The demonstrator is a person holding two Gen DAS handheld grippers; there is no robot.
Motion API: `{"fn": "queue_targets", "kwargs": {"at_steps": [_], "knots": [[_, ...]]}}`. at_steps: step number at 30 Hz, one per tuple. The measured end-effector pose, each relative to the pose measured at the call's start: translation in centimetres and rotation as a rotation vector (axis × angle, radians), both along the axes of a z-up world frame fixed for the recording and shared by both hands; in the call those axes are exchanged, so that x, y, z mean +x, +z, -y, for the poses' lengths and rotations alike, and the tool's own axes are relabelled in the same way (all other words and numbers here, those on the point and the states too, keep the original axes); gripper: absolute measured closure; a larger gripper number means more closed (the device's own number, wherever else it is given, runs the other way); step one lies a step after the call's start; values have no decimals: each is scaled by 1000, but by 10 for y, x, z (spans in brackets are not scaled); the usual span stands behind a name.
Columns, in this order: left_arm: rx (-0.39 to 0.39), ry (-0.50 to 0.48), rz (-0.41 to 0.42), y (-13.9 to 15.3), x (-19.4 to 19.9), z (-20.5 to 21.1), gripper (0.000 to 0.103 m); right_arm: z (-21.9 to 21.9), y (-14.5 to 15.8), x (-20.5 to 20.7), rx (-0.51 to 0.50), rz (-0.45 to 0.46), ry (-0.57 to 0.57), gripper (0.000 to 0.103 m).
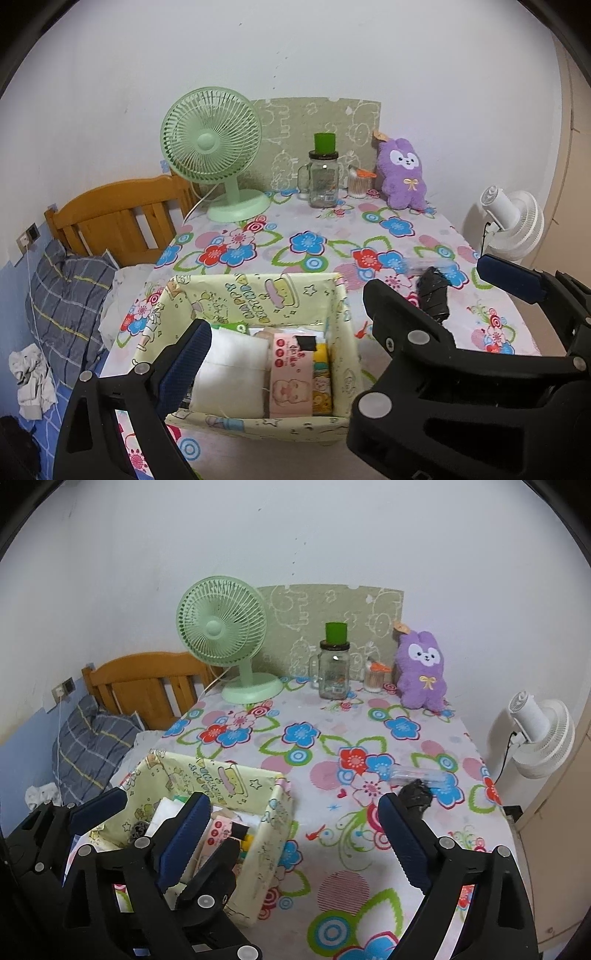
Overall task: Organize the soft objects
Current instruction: 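Withdraw both tools up from the yellow fabric box, then move both tools toward the black umbrella and clear plastic tube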
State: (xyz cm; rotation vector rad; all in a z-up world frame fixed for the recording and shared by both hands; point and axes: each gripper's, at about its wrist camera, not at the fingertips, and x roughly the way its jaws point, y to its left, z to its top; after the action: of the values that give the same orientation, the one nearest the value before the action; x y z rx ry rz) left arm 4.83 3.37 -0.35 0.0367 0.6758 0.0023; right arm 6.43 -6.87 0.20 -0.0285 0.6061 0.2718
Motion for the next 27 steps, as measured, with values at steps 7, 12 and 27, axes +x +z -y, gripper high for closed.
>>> {"fn": "queue_targets", "kwargs": {"at_steps": [7, 12, 27], "knots": [[3, -18, 28, 9, -6, 17, 6, 19, 10, -9, 2, 33, -19, 5], [-2, -24, 42, 13, -9, 29, 6, 32, 15, -14, 1, 52, -30, 4], [-1, -37, 77, 19, -19, 78, 0, 80, 19, -25, 7, 81, -69, 1]]}}
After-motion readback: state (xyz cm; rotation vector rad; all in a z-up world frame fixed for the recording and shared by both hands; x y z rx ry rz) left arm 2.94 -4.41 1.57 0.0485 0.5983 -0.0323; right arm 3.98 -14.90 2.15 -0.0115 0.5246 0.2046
